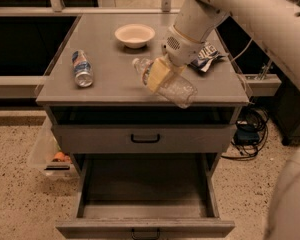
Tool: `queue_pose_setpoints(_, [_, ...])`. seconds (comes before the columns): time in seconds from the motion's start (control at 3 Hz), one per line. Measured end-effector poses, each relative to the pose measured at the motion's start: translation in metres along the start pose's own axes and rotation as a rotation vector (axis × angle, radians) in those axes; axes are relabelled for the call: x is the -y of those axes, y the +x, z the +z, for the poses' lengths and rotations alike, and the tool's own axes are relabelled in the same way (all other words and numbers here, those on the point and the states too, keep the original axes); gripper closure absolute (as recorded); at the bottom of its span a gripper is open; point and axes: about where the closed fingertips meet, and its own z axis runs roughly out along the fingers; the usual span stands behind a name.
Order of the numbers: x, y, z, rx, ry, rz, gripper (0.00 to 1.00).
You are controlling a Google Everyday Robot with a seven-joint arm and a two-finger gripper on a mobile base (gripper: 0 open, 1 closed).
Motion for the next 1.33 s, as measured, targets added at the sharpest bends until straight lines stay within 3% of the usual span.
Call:
queue_pose_setpoints(0.33, [-0.042,0.044,0.000,-0.012,-0.070,-0.004,1.00])
queue_pose_setpoints(0.67, [-0.073,0.089,0.003,-0.037,-0.078,0.041,1.00])
queue_pose_setpoints(1.0, [-0.080,0.125,0.016,-0.031,0.024,0.142,1.00])
queue_pose_setpoints(1.33, [-0.059,0.158,0.045,0.001,0.167,0.271,1.00])
